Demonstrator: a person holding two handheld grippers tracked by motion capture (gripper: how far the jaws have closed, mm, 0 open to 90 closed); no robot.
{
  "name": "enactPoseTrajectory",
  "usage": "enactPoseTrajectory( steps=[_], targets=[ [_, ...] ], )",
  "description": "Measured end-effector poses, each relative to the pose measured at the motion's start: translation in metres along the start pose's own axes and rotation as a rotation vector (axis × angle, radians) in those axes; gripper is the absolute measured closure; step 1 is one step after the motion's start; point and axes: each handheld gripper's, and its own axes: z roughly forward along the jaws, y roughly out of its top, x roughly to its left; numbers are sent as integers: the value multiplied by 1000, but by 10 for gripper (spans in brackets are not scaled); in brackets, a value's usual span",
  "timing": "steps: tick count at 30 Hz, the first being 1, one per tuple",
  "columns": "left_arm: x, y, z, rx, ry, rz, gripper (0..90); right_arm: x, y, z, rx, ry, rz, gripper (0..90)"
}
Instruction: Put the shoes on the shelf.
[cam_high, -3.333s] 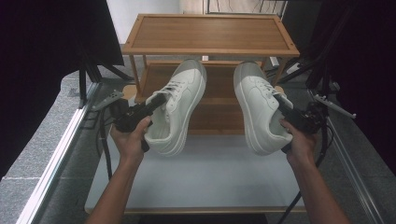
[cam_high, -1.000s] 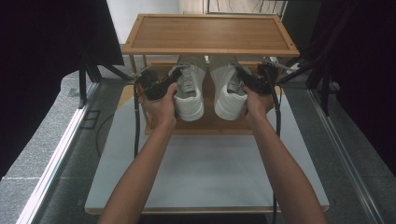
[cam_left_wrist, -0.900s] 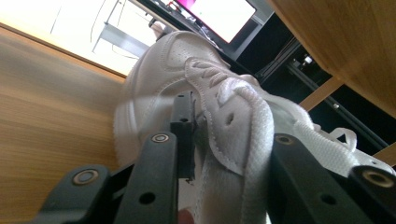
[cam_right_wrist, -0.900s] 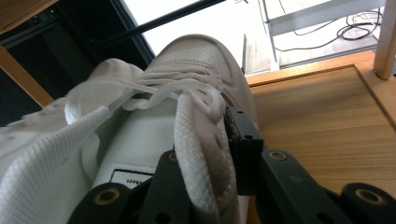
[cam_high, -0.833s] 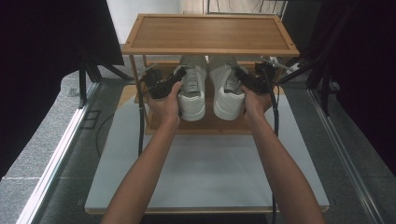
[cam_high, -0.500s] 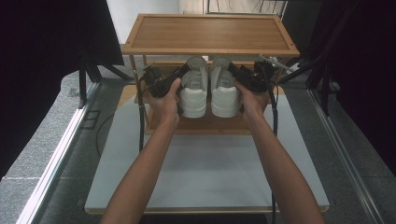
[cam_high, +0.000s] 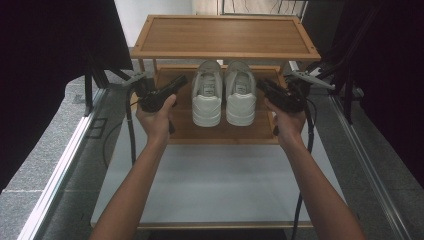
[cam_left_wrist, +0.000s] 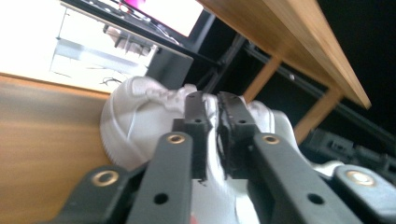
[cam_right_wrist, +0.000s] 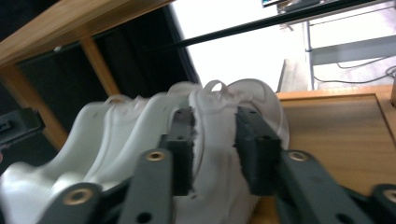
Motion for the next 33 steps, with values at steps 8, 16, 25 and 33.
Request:
enactPoseTrajectory(
  steps=[8,16,25,33],
  targets=[
    [-19,-29,-36,76,-81,121,890,12,-22,-41,51,75,-131,855],
    [-38,-59,-15,227,-87,214,900,29,-50,-36,111,117,-232,890],
    [-39,-60,-4,241,-92,213,900,22,-54,-33,103,138,-204,879],
    [-47,-55,11,264,-66,263,900,20,-55,-34,96,138,-191,869]
  ],
)
